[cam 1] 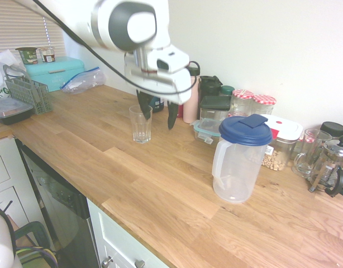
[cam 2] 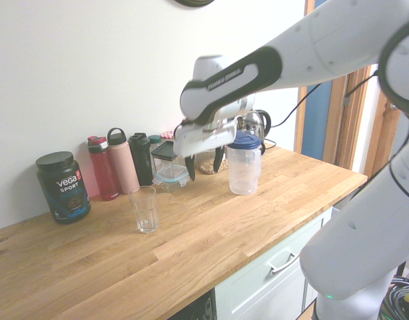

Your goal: Pour me some water

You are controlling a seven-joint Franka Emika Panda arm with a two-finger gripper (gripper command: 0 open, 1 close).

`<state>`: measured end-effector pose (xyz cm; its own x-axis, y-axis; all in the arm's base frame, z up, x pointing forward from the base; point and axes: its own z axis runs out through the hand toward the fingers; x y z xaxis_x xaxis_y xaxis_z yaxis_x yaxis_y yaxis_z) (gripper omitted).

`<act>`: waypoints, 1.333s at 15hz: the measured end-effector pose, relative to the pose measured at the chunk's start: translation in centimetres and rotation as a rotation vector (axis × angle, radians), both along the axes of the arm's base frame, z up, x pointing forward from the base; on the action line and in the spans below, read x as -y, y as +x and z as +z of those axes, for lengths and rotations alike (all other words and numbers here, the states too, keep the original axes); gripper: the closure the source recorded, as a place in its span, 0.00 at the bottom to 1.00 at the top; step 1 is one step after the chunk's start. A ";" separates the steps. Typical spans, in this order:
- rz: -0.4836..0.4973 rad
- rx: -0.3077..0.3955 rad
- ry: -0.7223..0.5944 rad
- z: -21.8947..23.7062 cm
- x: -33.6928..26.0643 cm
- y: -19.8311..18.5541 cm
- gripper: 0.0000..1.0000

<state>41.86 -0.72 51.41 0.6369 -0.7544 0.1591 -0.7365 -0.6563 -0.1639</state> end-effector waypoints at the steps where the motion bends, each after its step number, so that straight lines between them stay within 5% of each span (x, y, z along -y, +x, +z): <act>1: -0.013 0.024 0.000 2.0 1.1 -0.8 0.00; 9: -0.074 0.133 -0.045 8.1 14.1 -7.7 0.00; 15: -0.088 0.218 -0.087 3.4 15.9 -10.8 0.00; 20: -0.087 0.213 -0.094 -1.2 15.7 -10.6 0.00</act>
